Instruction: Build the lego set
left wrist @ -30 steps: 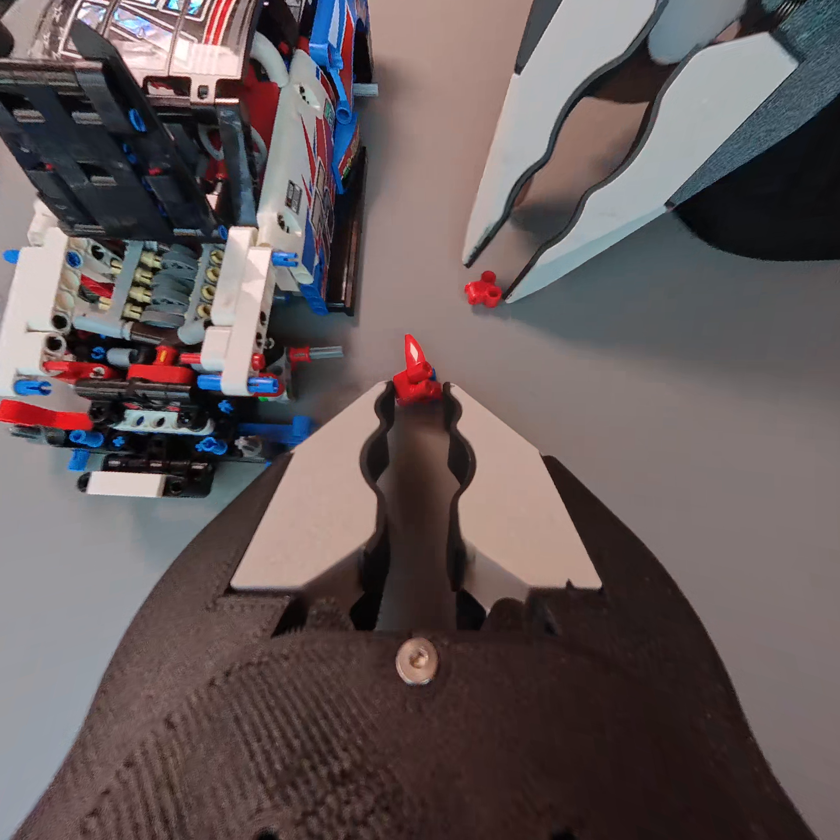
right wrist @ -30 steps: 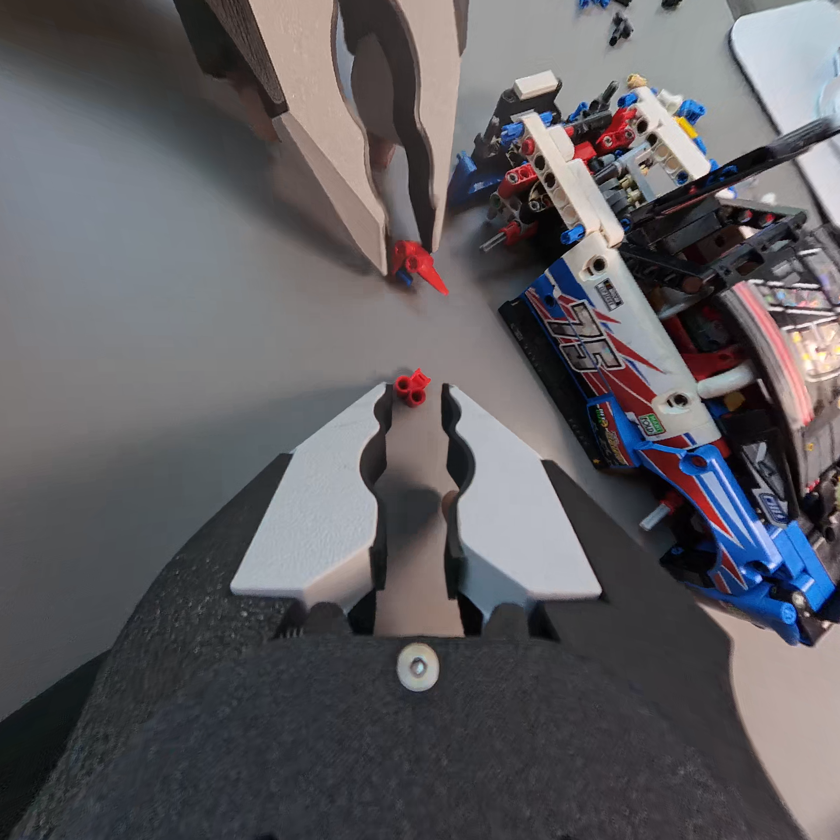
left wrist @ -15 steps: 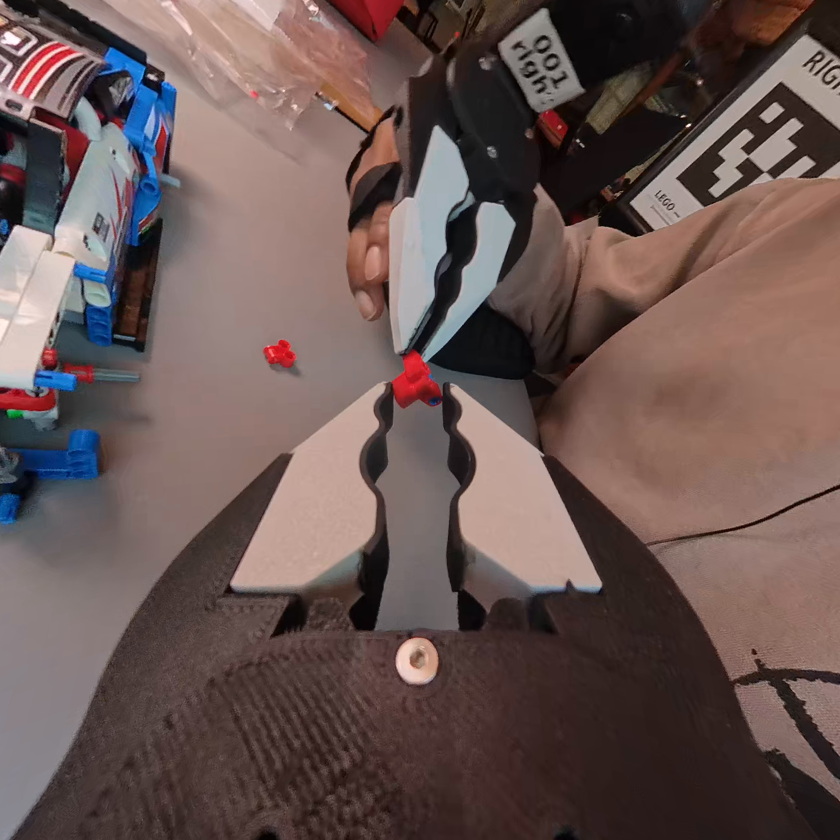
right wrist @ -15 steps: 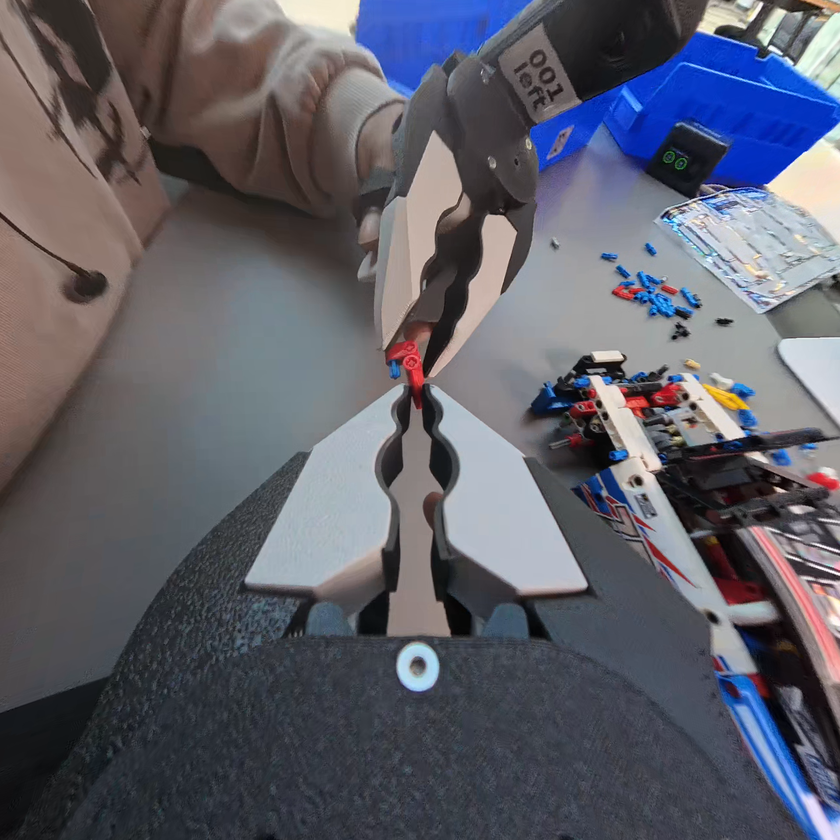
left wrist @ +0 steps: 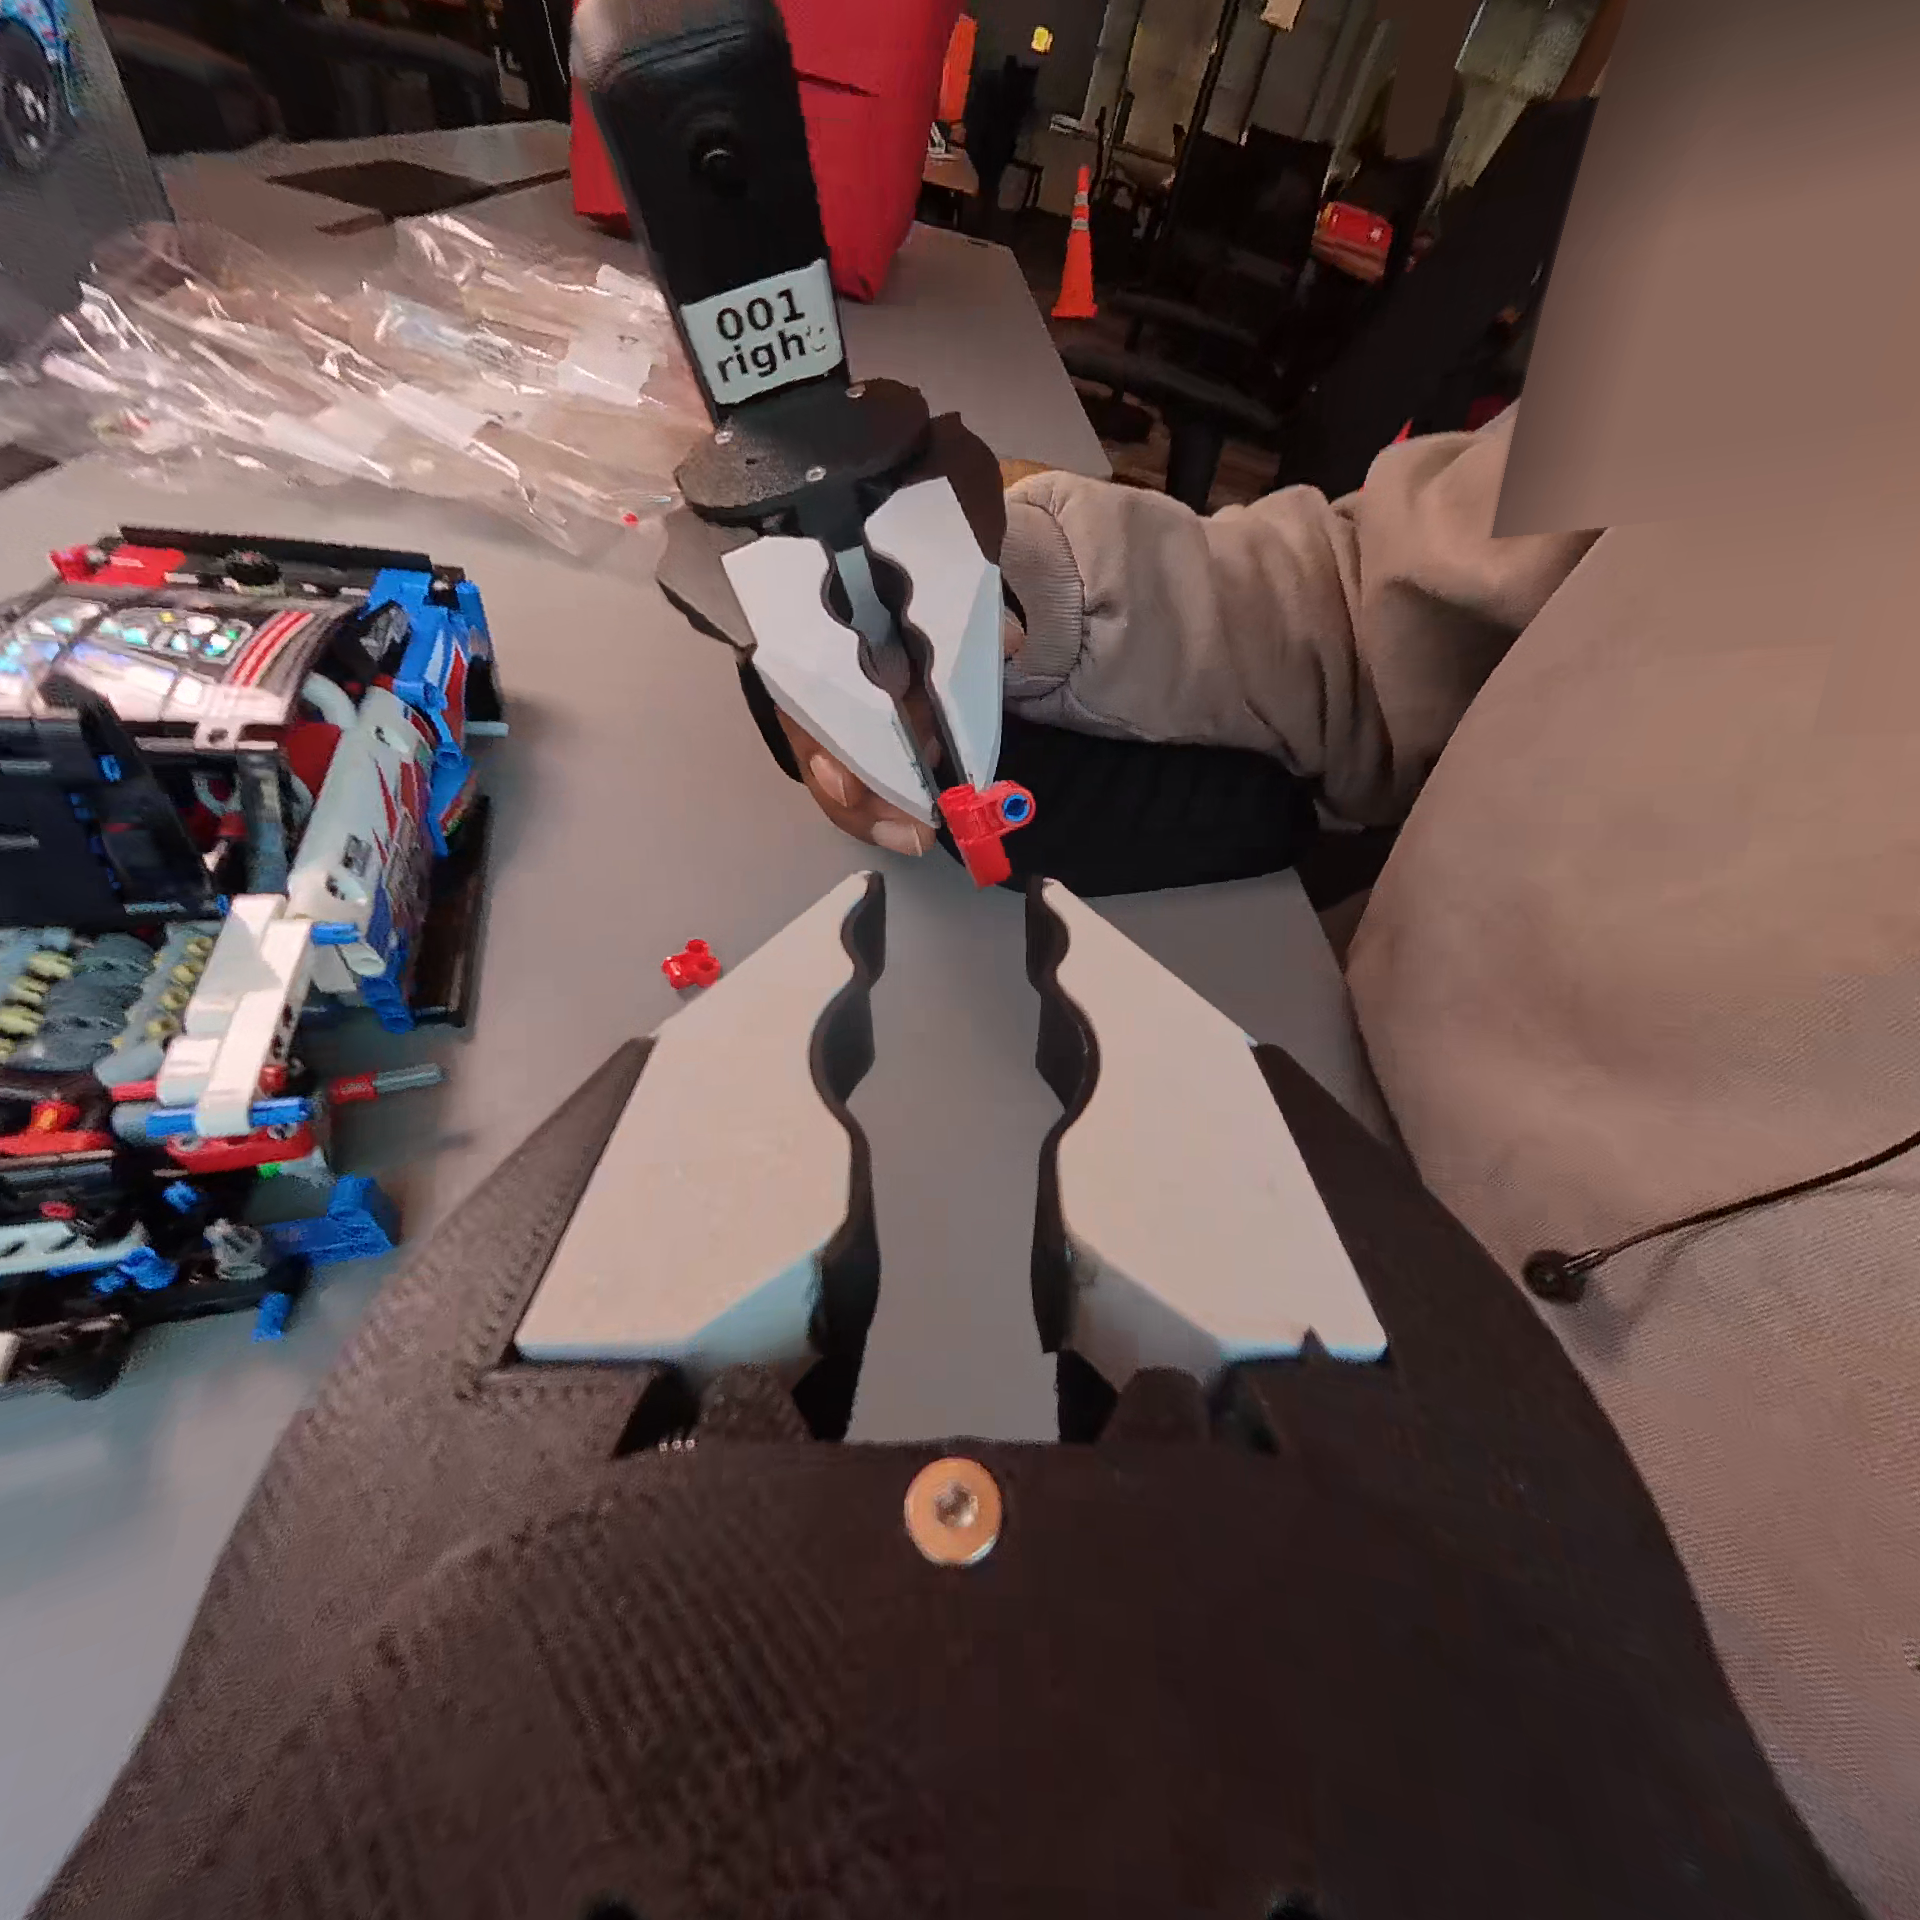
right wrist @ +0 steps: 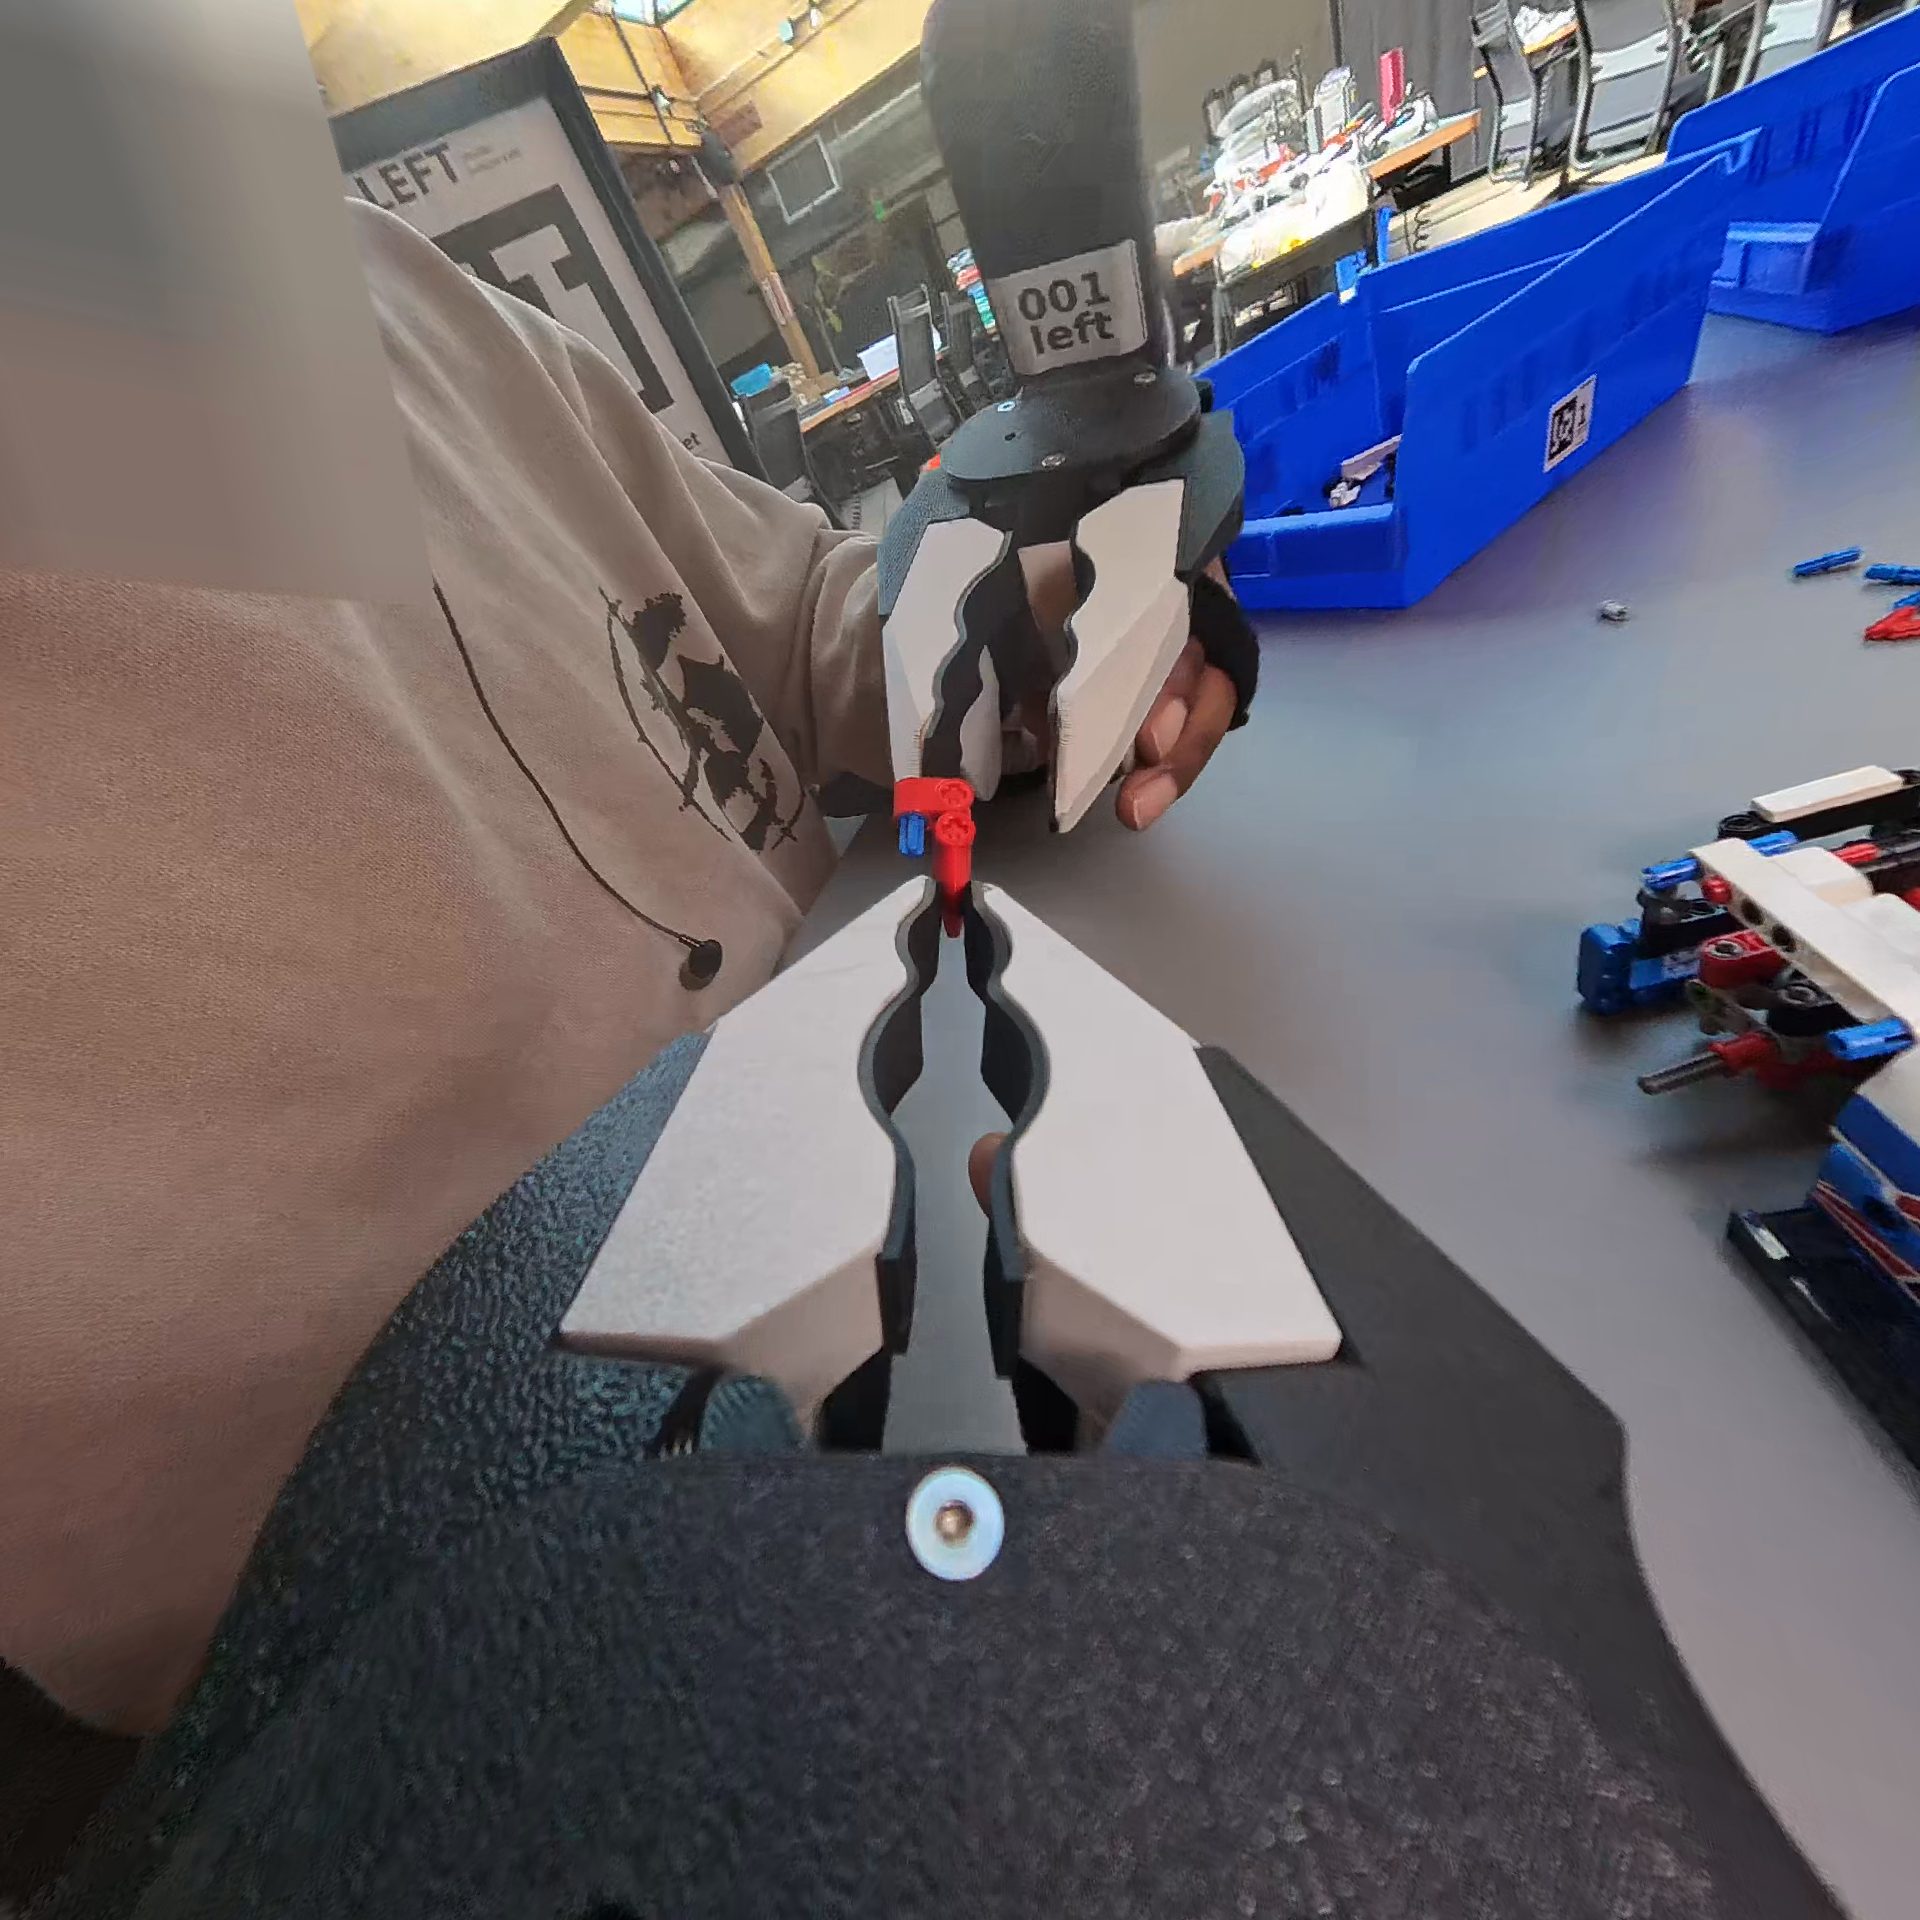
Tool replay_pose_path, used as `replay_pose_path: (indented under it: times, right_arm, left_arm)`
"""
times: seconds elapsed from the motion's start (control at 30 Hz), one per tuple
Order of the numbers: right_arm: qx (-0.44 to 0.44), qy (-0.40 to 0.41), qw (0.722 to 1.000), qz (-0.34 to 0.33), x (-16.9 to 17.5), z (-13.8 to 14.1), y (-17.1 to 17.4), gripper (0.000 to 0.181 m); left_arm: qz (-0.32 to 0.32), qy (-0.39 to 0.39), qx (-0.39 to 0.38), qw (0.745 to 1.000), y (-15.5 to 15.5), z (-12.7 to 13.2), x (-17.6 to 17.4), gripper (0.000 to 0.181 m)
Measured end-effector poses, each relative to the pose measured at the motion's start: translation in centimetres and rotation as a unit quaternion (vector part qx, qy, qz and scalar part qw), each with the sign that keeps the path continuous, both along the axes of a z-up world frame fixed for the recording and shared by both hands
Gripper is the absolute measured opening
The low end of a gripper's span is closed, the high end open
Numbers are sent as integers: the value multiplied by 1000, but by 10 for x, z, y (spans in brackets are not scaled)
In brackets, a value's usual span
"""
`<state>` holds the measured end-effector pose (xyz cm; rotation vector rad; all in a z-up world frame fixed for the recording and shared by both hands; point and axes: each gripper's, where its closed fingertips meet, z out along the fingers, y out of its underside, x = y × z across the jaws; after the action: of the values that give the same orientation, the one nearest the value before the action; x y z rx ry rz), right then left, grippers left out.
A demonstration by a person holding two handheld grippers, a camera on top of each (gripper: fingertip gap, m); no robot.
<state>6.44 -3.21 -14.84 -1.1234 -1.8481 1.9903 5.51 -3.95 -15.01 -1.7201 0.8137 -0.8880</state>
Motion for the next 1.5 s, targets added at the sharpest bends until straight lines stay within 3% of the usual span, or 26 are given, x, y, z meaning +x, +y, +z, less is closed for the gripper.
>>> replay_pose_path:
  times: [0.2, 0.33, 0.7, 0.97, 1.03, 1.1, 1.17, 1.27, 1.43, 1.5]
  right_arm:
    - [-48, -64, 994, 68, 3, -8, -13, 1]
    - [-68, -90, 989, 97, 2, -12, -20, 2]
    - [-114, -96, 981, 122, 6, -2, -25, 1]
    - [-122, -95, 983, 101, -1, -1, -22, 2]
    - [-72, -87, 993, 46, -6, -2, -8, 4]
    - [42, -103, 993, -28, -5, -16, 16, 7]
    - [157, -147, 971, -99, 1, -38, 46, 9]
    - [255, -237, 921, -174, 9, -71, 76, 13]
    - [395, -221, 870, -195, 7, -99, 80, 16]
    - [408, -220, 866, -185, 5, -104, 79, 16]
  left_arm:
    - [-11, 149, 169, 974, -10, -3, 10, 33]
    - [-12, 196, 219, 956, -13, -5, 14, 21]
    - [-15, 246, 289, 925, -22, -4, 19, 19]
    - [21, 220, 273, 936, -19, -2, 12, 16]
    - [45, 202, 251, 945, -12, -1, 0, 15]
    - [73, 181, 229, 954, -6, -1, -16, 15]
    - [98, 164, 213, 958, -1, -2, -29, 15]
    - [135, 174, 212, 952, 8, -4, -43, 15]
    - [121, 156, 191, 962, 7, -11, -43, 15]
    - [115, 151, 181, 965, 6, -14, -43, 15]
